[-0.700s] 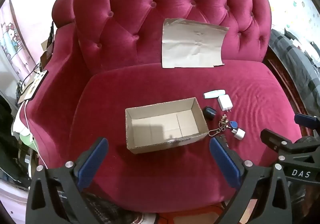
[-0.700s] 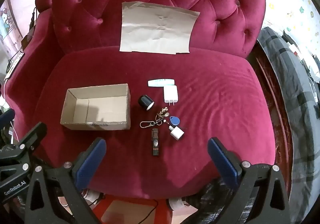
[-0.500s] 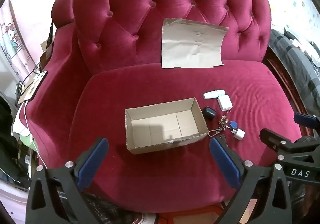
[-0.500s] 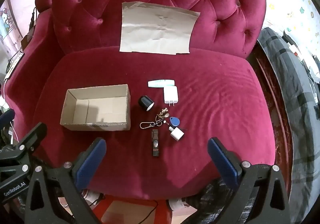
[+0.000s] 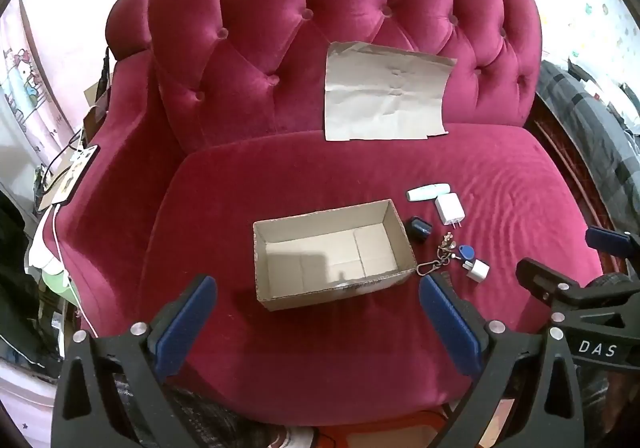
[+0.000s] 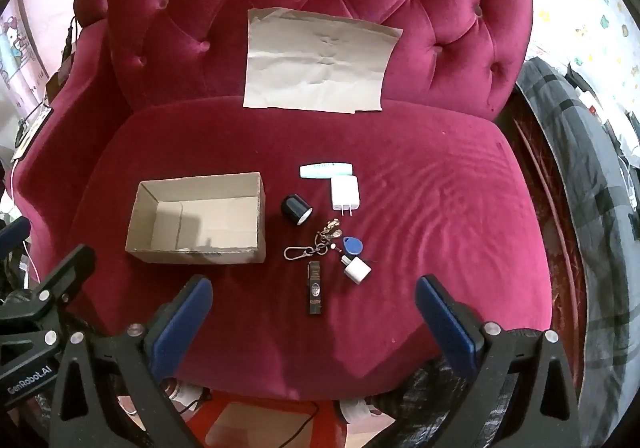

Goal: Organize rigid objects

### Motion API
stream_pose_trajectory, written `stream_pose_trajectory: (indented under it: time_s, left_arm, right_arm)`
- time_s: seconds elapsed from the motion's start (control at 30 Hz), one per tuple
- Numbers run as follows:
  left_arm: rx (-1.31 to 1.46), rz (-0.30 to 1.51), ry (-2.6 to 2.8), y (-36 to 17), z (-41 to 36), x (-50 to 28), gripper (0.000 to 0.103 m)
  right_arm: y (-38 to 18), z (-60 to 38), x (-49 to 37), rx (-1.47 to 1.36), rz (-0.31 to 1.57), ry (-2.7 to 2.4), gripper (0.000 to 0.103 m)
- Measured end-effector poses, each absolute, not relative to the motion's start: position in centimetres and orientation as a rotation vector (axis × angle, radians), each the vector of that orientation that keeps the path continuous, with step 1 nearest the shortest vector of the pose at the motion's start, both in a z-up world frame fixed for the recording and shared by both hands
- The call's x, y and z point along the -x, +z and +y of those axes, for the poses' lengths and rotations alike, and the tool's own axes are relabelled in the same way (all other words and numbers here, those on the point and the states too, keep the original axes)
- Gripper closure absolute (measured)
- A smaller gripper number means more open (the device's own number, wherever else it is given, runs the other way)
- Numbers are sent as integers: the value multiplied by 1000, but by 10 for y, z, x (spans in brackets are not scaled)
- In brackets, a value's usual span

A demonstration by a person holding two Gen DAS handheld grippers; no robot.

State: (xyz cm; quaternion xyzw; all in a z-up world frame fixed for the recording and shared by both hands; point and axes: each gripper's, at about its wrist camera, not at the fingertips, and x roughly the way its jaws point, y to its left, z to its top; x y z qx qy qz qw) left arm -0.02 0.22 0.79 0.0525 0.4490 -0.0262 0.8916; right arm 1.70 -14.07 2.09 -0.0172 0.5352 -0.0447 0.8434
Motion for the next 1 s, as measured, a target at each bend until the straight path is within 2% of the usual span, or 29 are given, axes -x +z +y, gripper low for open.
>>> stream_pose_trajectory:
  time_s: [1.0]
  left_arm:
    - [-113,905,-42,17,5,5,0]
  right_arm:
    - [30,-138,-11,23,1106,-86,0]
